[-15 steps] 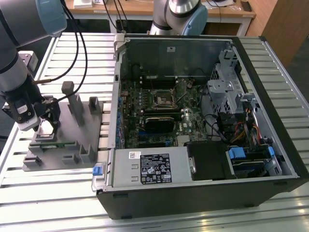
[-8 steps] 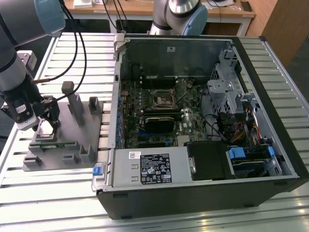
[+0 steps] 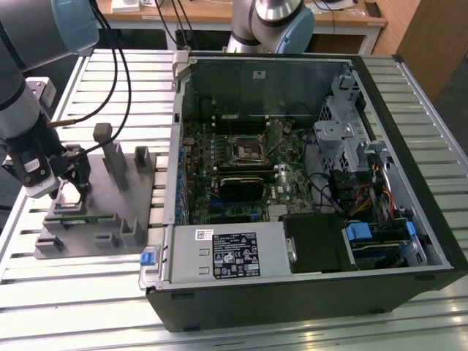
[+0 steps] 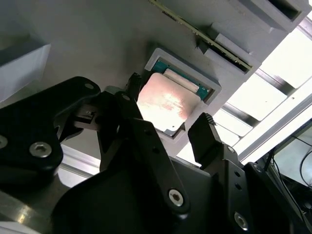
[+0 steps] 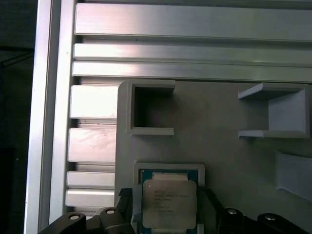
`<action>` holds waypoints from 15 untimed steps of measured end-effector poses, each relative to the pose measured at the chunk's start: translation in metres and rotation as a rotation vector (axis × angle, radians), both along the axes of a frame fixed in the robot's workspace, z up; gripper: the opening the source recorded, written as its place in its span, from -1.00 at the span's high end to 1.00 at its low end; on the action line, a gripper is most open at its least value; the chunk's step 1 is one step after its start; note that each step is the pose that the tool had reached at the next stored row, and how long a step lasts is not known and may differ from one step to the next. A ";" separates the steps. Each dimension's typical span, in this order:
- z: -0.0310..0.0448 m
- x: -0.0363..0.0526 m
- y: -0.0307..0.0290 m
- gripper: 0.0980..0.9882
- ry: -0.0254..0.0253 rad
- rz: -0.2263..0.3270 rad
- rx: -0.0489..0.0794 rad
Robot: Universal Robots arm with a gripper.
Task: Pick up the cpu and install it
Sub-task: 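Pick up the cpu and move it towards the insertion slot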
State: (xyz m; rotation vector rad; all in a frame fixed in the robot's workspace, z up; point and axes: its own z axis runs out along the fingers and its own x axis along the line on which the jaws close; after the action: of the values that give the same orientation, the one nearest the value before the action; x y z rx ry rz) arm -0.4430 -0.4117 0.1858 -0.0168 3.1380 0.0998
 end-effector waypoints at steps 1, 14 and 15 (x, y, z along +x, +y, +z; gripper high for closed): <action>0.0000 0.0000 0.0000 -0.29 -0.0001 0.000 0.000; 0.0009 0.0015 0.0000 -0.10 0.0001 0.000 0.001; 0.0016 0.0015 0.0000 -0.10 0.0001 0.000 0.002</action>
State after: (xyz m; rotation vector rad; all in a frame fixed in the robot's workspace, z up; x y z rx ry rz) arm -0.4416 -0.4117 0.1874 -0.0169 3.1380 0.1022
